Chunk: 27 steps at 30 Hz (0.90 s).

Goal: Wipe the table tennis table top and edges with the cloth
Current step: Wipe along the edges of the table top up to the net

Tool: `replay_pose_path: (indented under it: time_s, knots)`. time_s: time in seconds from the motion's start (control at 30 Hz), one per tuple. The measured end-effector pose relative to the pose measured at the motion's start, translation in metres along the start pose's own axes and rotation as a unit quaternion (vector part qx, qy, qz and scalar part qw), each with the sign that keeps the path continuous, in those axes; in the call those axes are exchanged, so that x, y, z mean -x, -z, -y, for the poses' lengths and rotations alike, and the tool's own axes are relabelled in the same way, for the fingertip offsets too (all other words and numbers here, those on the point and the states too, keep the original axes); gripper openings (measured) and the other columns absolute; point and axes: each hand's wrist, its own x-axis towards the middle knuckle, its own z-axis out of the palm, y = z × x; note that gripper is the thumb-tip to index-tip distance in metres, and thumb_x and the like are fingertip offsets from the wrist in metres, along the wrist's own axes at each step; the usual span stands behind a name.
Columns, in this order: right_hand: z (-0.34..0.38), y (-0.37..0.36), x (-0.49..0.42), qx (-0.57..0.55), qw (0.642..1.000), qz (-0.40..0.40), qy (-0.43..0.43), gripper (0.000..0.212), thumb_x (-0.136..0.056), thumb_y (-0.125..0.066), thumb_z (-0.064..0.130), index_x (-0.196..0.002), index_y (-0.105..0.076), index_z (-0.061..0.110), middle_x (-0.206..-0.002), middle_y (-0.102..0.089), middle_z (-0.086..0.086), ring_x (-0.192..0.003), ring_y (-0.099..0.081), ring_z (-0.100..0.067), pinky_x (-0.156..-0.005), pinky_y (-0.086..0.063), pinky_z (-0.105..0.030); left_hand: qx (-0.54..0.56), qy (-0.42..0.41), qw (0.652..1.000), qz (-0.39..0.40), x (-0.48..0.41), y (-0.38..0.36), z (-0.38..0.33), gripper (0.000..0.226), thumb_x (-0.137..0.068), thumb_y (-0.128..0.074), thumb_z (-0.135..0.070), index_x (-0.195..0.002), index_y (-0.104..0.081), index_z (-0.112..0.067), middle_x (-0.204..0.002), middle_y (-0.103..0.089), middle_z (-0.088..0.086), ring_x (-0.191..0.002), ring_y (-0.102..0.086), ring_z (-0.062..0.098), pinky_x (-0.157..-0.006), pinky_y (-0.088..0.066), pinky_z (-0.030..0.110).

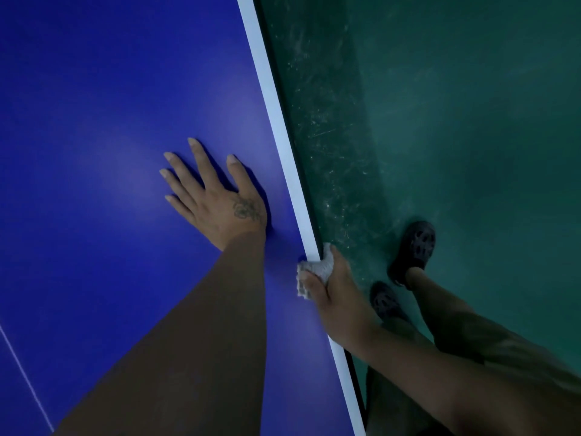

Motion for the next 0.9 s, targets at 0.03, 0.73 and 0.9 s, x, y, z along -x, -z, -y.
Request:
replay_pose_path:
  time_s: [0.03,0.73,0.9]
  knots:
    - [0.015,0.001,-0.014,0.002,1.0,-0.005,0.01,0.03,-0.109,-0.054,0.04,-0.119,-0.05,0.012,-0.097,-0.068,-0.006,-0.087,-0.067,-0.026,-0.086,-0.055,-0.046,-0.002,0.0,1.0,0.0,0.0,0.0,0.0,0.068,-0.11,-0.028,-0.064,-0.172,-0.02,-0.037,-0.182,-0.009,-0.002,-0.168,-0.004,0.022,-0.135,-0.001,0.049]
    - [0.083,0.023,-0.082,0.13,0.991,-0.005,-0.015,0.089,-0.102,-0.053,0.062,-0.167,-0.015,0.016,-0.161,-0.037,-0.006,-0.137,-0.052,-0.022,-0.109,-0.047,-0.039,0.008,-0.012,1.0,-0.017,0.002,0.007,-0.005,0.064,-0.111,-0.04,-0.054,-0.17,-0.031,-0.029,-0.18,-0.017,0.006,-0.168,-0.011,0.027,-0.135,-0.006,0.053]
    - [0.112,0.032,-0.114,0.181,0.983,-0.008,-0.012,0.083,-0.102,-0.048,0.066,-0.161,-0.026,0.011,-0.156,-0.046,-0.011,-0.129,-0.06,-0.032,-0.103,-0.052,-0.045,0.007,-0.02,0.999,-0.024,0.004,0.005,-0.001,0.064,-0.111,-0.042,-0.051,-0.17,-0.033,-0.027,-0.18,-0.02,0.007,-0.167,-0.013,0.029,-0.135,-0.008,0.055]
